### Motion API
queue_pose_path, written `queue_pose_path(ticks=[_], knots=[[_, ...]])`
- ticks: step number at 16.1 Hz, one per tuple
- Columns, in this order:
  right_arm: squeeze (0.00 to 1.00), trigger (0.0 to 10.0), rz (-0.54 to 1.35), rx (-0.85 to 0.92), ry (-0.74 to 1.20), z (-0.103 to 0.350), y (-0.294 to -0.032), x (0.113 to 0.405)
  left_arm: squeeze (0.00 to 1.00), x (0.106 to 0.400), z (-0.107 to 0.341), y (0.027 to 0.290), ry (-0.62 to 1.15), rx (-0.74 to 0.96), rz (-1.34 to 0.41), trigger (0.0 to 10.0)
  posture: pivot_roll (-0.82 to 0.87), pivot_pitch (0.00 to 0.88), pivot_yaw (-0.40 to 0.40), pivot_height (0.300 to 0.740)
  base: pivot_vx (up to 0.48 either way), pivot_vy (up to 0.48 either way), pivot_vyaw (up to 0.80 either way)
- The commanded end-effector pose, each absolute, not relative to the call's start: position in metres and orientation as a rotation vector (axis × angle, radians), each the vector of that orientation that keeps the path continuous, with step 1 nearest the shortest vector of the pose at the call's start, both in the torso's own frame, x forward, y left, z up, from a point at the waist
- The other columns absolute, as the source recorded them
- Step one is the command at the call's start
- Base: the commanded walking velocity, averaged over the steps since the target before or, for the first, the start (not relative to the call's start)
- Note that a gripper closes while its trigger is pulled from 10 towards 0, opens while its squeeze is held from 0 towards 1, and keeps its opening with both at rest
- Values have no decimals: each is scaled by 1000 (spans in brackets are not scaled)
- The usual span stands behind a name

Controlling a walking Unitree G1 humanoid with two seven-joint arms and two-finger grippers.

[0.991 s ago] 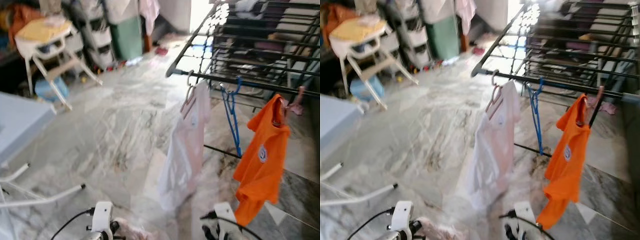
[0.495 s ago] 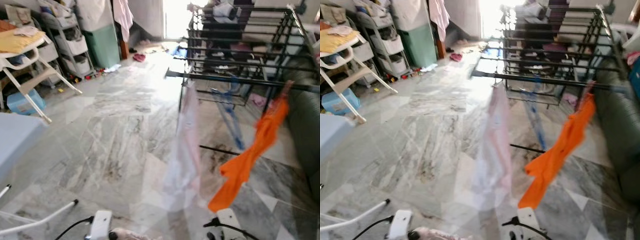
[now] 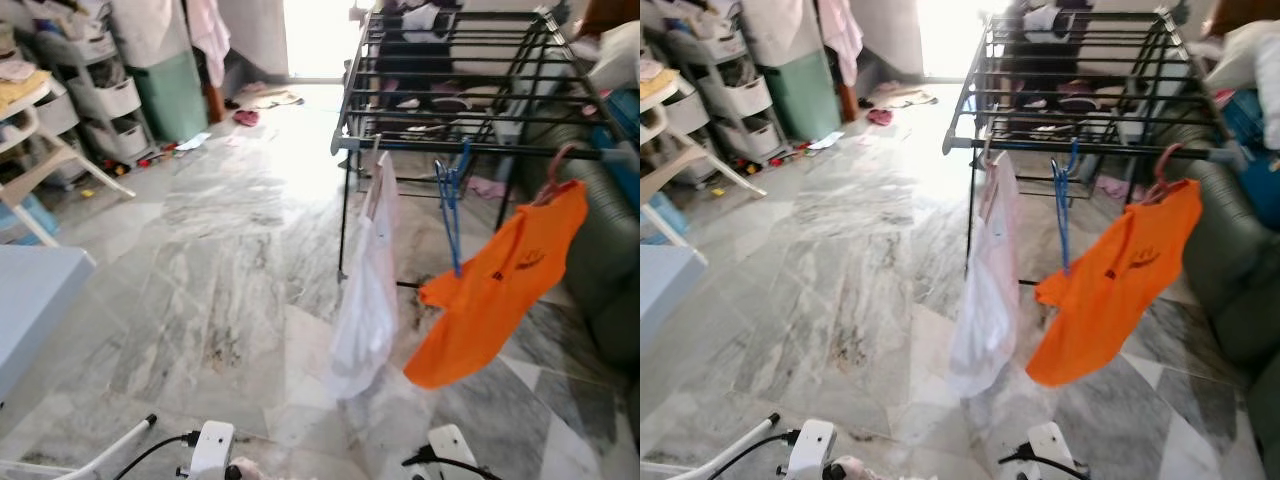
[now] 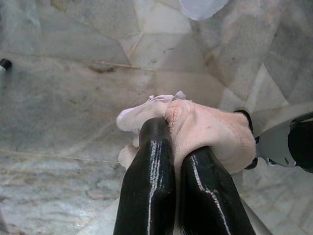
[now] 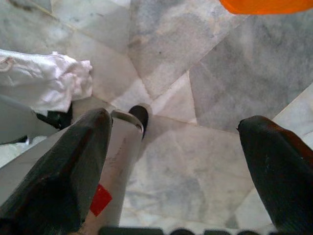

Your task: Hang hanger

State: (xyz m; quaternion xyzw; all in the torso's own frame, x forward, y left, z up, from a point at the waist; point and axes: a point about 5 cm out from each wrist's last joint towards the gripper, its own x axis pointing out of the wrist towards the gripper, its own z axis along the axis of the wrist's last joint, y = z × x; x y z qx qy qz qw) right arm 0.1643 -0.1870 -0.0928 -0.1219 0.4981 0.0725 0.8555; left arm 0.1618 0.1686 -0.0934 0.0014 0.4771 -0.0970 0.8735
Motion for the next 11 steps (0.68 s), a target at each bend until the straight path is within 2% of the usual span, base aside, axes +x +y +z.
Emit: queue_pose_path(ticks=[1, 4, 6, 8, 11], knots=[[0, 10000, 149, -264, 1053, -93, -187, 164, 0, 170, -91, 160, 963, 1, -206, 10000, -210, 0, 73, 740, 0, 0, 0], [0, 10000, 147, -264, 1054, -94, -187, 163, 0, 170, -91, 145, 958, 3, -247, 10000, -215, 0, 79, 740, 0, 0, 0], [0, 10000, 145, -266, 1055, -94, -188, 162, 0, 169, -91, 146, 962, 18, -258, 10000, -219, 0, 83, 740, 0, 0, 0], [0, 10000, 140, -269, 1059, -95, -189, 160, 0, 170, -90, 168, 967, 30, -234, 10000, -223, 0, 86, 740, 131, 0, 0], [0, 10000, 139, -273, 1064, -95, -189, 157, 0, 170, -88, 185, 971, 43, -218, 10000, -226, 0, 89, 740, 279, 0, 0]])
